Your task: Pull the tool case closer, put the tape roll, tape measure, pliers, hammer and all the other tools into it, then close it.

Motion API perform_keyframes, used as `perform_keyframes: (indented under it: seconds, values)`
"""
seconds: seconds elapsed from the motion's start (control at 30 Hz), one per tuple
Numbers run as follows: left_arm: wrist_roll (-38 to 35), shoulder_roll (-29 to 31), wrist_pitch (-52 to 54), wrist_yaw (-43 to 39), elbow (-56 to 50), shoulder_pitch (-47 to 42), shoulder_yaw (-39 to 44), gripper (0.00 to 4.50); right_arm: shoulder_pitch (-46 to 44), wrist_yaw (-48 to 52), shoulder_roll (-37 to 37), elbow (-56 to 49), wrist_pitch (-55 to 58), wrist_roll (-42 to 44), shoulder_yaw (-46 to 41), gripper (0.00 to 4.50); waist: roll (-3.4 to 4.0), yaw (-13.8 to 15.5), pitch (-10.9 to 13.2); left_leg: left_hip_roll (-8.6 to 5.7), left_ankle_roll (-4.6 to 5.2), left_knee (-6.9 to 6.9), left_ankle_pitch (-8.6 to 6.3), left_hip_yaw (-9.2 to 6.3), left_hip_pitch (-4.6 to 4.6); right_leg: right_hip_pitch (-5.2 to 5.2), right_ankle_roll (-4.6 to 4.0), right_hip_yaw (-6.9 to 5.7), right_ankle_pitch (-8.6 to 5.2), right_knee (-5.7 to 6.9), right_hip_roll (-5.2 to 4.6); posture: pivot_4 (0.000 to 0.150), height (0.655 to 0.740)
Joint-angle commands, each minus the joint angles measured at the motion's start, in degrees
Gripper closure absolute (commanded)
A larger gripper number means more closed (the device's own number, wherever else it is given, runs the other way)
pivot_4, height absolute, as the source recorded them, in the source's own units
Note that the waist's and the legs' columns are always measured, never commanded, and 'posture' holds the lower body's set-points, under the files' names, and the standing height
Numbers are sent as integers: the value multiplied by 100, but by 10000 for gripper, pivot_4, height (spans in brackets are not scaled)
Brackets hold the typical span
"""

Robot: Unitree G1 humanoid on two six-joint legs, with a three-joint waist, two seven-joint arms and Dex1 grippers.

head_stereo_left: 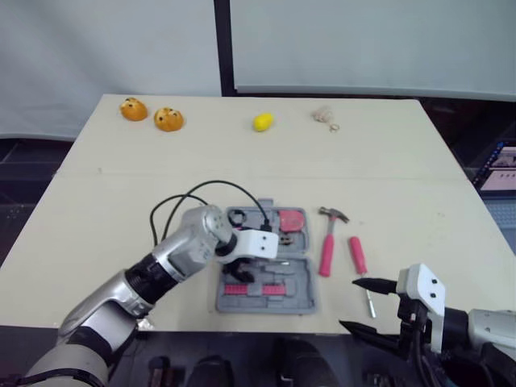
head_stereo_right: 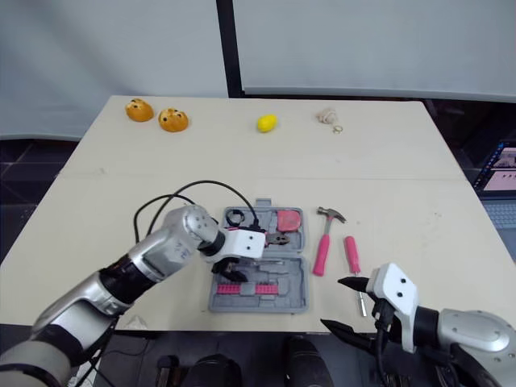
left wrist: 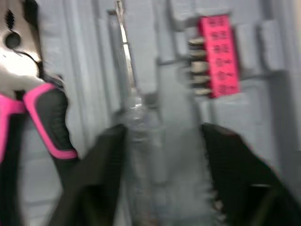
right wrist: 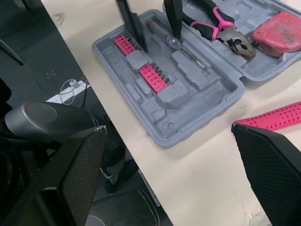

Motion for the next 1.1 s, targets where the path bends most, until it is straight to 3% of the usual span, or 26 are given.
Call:
perform_keyframes:
  seconds: [0.03,0.2,0.3,0.33,0.4,0.63,0.67,1.1]
  values:
    - [-581,392,-285,-314,-229,21,812,364,88,-39,41,-239,-52,63,-206,0,3,6,-2,2,-1,0,1,0,2,0,-2,0,-1,1,0,1500,7370]
    - [-1361,155,-1705,-133,728,503,1688,364,173,-60,57,-298,-29,94,-299,0,8,35,-5,-2,-1,2,0,1,5,3,-3,-4,-2,2,-9,1500,7370]
    - [-2011,-367,-2981,-281,1573,833,2214,364,138,-49,31,-302,17,127,-341,0,5,42,-4,-5,0,5,0,-2,13,2,1,-7,0,0,-11,1500,7370]
    - [-2232,-539,-3208,-352,1842,893,2386,2626,112,-48,21,-295,34,134,-344,0,4,42,-4,-5,0,7,0,-2,13,2,1,-9,0,0,-12,1500,7370]
    - [-2333,-729,-3807,-441,2403,943,2511,8405,43,-46,0,-268,68,160,-349,0,0,35,-1,-5,0,10,0,-4,14,2,4,-13,2,-2,-11,1500,7370]
    - [-2114,-987,-4770,-372,3607,954,2492,42442,-101,-68,17,-219,127,119,-281,0,-1,17,-2,-29,-1,2,0,-3,9,3,4,-6,2,0,-8,1500,7370]
    - [-2055,-997,-4833,-333,3691,958,2469,44348,-109,-75,22,-218,133,115,-279,0,-1,20,-2,-27,-1,2,0,-4,10,3,5,-6,3,0,-10,1500,7370]
    - [-1512,-1088,-4977,-11,4124,895,2326,44348,-110,-123,61,-198,108,80,-254,0,-1,22,-3,-16,5,2,-3,-6,9,3,8,-8,4,-4,-13,1500,7370]
